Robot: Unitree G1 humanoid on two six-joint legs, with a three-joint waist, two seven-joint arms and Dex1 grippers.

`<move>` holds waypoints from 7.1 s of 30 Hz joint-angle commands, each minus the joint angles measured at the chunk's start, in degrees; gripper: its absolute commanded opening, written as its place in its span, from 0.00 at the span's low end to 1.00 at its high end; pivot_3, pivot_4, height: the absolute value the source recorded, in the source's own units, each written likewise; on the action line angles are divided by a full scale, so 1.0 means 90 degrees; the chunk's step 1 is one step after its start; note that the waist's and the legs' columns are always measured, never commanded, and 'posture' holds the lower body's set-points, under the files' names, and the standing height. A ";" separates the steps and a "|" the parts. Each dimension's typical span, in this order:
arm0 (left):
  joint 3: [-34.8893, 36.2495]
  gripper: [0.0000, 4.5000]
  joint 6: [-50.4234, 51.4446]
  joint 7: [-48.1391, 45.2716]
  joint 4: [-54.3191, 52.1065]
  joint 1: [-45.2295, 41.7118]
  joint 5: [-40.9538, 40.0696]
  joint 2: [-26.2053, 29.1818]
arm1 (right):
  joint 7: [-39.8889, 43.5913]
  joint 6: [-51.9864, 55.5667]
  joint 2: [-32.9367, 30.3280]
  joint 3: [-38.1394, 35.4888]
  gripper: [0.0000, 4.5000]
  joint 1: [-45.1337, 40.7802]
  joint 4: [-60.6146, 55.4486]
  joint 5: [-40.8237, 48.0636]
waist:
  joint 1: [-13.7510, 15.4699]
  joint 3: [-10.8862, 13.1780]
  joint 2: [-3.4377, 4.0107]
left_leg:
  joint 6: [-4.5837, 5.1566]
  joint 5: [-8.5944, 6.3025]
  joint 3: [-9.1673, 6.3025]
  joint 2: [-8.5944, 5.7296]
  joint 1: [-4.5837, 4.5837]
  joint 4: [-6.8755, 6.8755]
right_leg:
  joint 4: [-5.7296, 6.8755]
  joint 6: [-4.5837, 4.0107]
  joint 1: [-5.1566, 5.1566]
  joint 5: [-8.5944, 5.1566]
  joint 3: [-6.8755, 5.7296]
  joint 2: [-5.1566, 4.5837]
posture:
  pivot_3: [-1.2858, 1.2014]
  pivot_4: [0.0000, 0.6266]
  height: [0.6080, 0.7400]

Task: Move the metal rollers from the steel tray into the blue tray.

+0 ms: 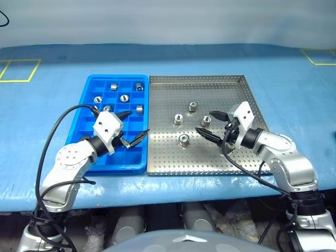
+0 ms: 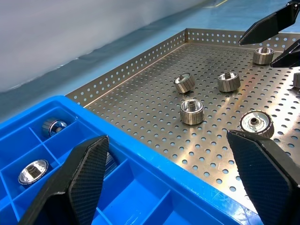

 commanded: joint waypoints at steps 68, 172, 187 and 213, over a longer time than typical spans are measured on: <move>-0.2549 0.98 0.0837 -0.0412 0.2656 -0.2762 0.1536 -0.1113 | -0.0888 -0.0113 -0.0036 -0.0740 0.99 0.1208 -0.1600 -0.0262 | -0.1044 -0.0006 0.0006 | 0.0019 -0.0009 0.0025 -0.0008 0.0010 0.0031 | 0.0003 0.0063 0.0018 -0.0006 0.0040 0.0004 | 0.38 0.24 1.00; 0.1205 0.66 0.1532 0.2617 0.0662 -0.0957 0.1239 -0.0732 | 0.0858 -0.0756 0.0792 0.1173 1.00 -0.0781 0.0179 -0.0474 | 0.0415 -0.0004 -0.0004 | -0.0008 0.0006 -0.0030 -0.0015 -0.0022 0.0028 | 0.0000 0.0005 -0.0005 0.0022 -0.0020 -0.0021 | 0.50 0.24 1.00; -0.1091 0.66 0.1004 -0.0172 0.2404 -0.3130 0.0380 -0.1126 | 0.0043 -0.0375 0.0211 0.0244 1.00 0.0561 -0.1114 -0.0456 | 0.0097 -0.0011 0.0002 | 0.0008 0.0000 -0.0013 -0.0025 -0.0031 0.0036 | -0.0008 0.0008 -0.0004 0.0022 -0.0013 -0.0019 | 0.41 0.24 1.00; -0.1705 0.66 0.0052 -0.0011 0.5968 -0.4142 0.1958 -0.1681 | -0.0640 -0.0201 0.0141 0.0029 1.00 0.1191 -0.1706 -0.0503 | -0.1304 -0.0011 0.0003 | 0.0031 -0.0002 0.0032 -0.0021 -0.0007 0.0045 | -0.0004 0.0085 0.0010 0.0018 0.0052 -0.0007 | 0.38 0.24 1.00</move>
